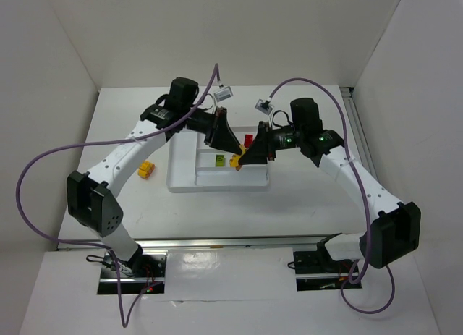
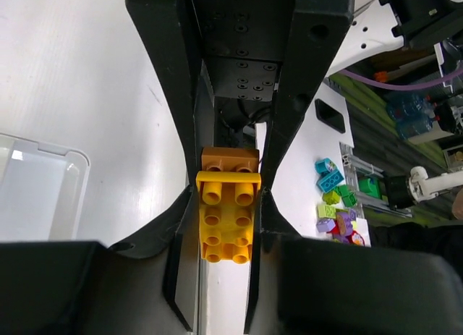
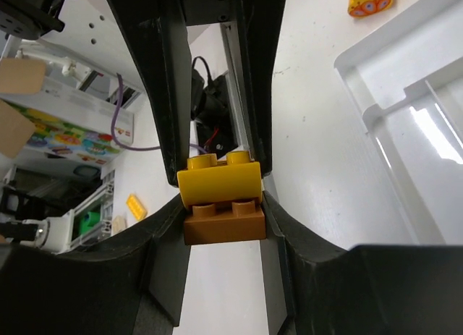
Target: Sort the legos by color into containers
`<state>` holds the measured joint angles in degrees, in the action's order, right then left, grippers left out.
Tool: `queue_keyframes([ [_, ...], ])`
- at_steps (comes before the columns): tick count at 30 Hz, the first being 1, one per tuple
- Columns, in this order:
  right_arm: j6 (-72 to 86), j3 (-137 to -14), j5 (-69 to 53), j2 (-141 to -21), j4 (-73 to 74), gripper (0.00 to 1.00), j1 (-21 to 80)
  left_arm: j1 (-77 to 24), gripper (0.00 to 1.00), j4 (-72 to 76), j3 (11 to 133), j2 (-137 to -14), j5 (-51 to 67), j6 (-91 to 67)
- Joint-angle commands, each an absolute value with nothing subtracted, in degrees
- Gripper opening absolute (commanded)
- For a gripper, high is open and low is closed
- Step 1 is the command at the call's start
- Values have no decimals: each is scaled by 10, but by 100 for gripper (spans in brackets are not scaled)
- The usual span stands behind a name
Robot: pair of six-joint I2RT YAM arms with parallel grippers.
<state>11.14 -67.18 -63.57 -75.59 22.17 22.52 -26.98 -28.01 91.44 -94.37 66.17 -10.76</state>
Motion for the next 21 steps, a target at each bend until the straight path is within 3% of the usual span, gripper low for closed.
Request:
queue_keyframes([
  [1, 105, -679, -646, -751, 234, 0, 228, -221, 0, -228, 911, -927, 664, -124],
  [16, 120, -663, -627, -734, 213, 0, 192, -153, 0, -127, 857, -892, 655, -211],
  [20, 126, -684, -495, -747, 258, 0, 192, -148, 0, -208, 878, -897, 555, -189],
  [21, 132, -692, -391, -764, 278, 0, 192, -148, 0, -231, 893, -914, 518, -189],
])
